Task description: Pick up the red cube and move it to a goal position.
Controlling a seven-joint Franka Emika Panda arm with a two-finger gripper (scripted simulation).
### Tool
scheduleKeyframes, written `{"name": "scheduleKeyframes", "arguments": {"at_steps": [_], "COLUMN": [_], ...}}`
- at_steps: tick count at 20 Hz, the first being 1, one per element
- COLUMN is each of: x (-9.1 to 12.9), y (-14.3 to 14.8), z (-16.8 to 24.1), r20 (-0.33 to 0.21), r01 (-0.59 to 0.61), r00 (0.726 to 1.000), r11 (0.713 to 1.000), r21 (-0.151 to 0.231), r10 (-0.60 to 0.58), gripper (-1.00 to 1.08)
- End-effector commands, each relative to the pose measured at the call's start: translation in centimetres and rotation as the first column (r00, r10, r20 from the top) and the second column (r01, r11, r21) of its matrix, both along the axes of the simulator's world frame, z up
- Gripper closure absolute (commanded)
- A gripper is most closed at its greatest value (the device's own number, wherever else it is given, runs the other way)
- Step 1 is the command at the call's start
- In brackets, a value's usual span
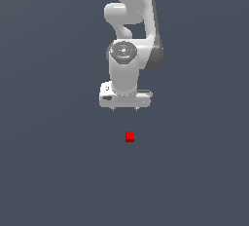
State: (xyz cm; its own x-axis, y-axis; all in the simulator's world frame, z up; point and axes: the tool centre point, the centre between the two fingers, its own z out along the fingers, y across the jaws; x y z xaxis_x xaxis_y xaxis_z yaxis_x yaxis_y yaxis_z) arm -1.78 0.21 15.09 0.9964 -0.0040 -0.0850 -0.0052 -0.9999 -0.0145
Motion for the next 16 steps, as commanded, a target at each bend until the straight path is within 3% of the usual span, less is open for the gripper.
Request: {"name": "scheduleKeyframes", "arguments": {"at_steps": [1,8,16], "x": [0.0,0.6,2.7], "y": [0.0,0.3,1.1], "z": [0.0,-1.3,-5.6], "r20": [0.000,0.008,0.035], "r01": [0.000,0.000,0.001], "r00": [1.000,1.000,0.999], "r11": [1.000,1.000,1.000], "r21": [0.000,-0.001,-0.006], "r10": [0.000,0.000,0.000], "gripper": [-0.92,-0.92,-0.92]}}
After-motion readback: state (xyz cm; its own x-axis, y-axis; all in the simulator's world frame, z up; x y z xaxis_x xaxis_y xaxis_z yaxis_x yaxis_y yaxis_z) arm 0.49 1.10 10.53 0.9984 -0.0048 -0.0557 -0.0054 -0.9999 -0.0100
